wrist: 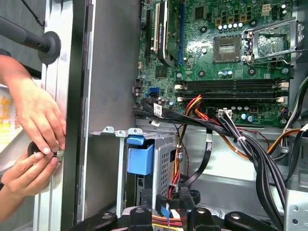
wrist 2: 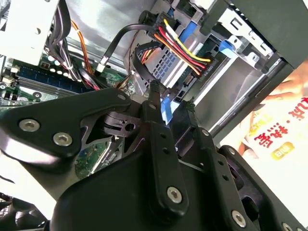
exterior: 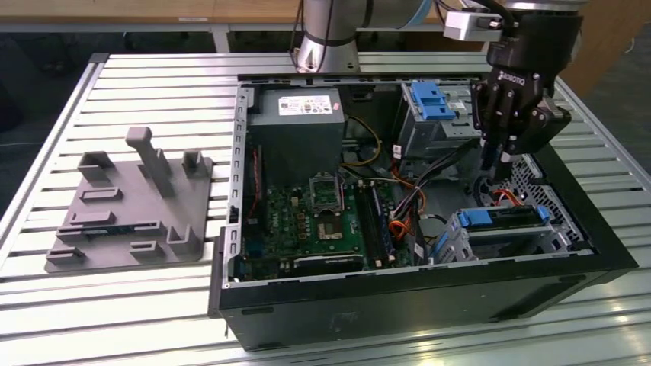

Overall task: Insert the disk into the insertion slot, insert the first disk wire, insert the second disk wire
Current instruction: 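Insert the second disk wire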

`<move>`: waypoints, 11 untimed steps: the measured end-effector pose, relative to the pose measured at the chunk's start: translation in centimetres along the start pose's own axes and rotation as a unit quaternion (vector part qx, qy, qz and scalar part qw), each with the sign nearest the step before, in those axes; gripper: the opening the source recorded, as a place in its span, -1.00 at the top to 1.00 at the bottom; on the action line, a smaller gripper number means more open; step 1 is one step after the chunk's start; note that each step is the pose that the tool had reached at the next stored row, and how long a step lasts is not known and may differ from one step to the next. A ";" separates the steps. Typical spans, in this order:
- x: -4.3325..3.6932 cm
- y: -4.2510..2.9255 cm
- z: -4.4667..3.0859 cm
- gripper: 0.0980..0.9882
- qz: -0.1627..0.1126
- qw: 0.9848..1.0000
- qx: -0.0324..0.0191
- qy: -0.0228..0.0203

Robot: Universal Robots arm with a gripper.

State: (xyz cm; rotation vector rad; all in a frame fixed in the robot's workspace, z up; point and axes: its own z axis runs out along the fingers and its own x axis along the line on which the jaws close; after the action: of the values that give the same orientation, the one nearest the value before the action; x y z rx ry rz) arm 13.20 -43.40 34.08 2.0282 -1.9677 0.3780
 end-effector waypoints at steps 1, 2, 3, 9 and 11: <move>-0.04 0.00 -0.02 0.44 0.000 1.000 0.000 0.001; -0.07 0.00 -0.03 0.44 0.000 1.000 0.000 0.001; -0.10 0.00 -0.04 0.61 0.000 1.000 0.000 0.002; -0.11 -0.08 -0.05 0.61 0.000 1.000 0.000 0.002; -0.11 -0.14 -0.05 0.61 0.000 1.000 0.000 0.002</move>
State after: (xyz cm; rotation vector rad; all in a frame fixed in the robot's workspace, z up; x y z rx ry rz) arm 13.33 -43.28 34.08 2.0262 -1.9656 0.3811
